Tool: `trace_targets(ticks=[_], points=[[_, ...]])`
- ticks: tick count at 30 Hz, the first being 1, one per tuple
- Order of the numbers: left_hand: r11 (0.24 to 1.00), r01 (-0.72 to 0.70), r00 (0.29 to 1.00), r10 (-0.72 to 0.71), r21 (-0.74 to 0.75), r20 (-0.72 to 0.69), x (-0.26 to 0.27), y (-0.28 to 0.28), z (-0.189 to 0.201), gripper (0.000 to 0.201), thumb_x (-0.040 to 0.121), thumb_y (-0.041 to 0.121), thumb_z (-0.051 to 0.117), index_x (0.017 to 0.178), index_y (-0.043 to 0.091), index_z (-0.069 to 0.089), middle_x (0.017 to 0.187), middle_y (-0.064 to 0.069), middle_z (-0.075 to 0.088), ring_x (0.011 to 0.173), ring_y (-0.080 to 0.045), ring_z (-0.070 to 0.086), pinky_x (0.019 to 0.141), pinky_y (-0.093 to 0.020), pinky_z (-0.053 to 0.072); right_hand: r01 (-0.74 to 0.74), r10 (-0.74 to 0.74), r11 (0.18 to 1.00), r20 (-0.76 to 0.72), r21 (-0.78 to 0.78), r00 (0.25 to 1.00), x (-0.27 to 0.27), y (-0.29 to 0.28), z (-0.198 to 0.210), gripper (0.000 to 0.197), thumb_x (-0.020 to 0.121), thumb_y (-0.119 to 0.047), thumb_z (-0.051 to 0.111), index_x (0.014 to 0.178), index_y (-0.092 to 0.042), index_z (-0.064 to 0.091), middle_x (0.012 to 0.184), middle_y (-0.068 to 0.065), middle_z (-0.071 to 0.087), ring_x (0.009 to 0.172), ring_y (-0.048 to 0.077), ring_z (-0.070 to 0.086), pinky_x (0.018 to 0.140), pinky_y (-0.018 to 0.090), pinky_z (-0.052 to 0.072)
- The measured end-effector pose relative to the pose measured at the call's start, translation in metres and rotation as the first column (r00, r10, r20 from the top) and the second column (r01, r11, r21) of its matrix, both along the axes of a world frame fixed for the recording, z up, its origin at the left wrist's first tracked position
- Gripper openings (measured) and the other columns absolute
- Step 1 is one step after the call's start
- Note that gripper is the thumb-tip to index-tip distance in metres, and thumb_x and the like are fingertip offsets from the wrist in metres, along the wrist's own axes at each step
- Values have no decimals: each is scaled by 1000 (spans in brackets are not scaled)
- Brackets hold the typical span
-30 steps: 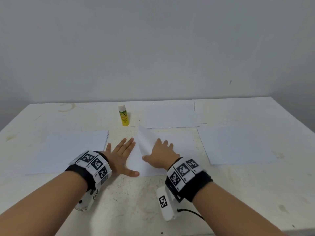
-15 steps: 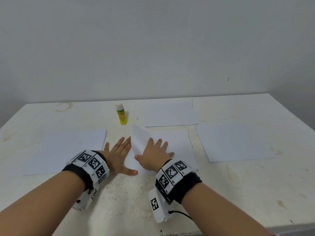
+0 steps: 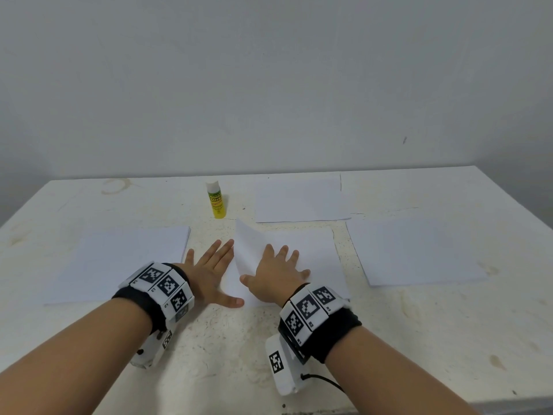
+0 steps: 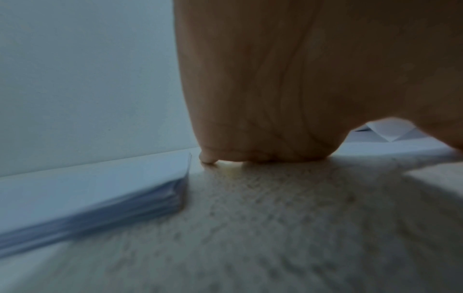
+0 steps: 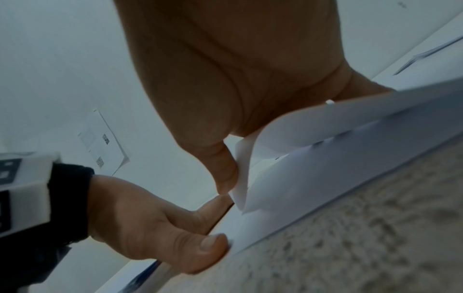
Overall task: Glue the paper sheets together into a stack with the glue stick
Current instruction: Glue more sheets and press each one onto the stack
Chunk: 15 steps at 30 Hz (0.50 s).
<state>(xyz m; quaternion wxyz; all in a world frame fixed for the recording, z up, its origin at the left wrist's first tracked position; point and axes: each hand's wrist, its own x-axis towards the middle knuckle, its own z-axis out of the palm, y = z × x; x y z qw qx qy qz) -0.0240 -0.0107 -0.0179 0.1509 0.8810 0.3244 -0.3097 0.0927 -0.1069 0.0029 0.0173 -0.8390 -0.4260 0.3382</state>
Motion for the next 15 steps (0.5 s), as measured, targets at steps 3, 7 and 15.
trace_targets(ticks=[3, 7, 15], points=[[1000, -3, 1000, 3, -6, 7, 0, 1, 0, 166, 6, 104, -2, 144, 16, -32, 149, 5, -40, 139, -16, -35, 112, -58, -15, -5, 5, 1000, -5, 6, 1000, -1, -1, -1, 86, 95, -51, 46, 153, -14, -6, 159, 16, -11, 145, 37, -12, 113, 62, 6], [1000, -4, 1000, 4, -15, 12, 0, 0, 0, 166, 6, 104, -1, 143, 17, -33, 141, 10, -45, 139, -16, -35, 112, -58, -14, 7, -7, 1000, -1, 7, 1000, -1, 0, 1, 86, 95, -51, 46, 153, -13, -4, 159, 16, -9, 146, 37, -11, 113, 62, 7], [1000, -1, 1000, 1, -20, -6, 0, 1, 1, 165, 7, 105, 0, 143, 17, -34, 149, 5, -41, 138, -16, -36, 111, -57, -15, 13, -13, 1000, -2, 2, 1000, -1, 1, 2, 83, 95, -51, 46, 153, -13, 0, 159, 16, -9, 146, 37, -11, 113, 62, 7]])
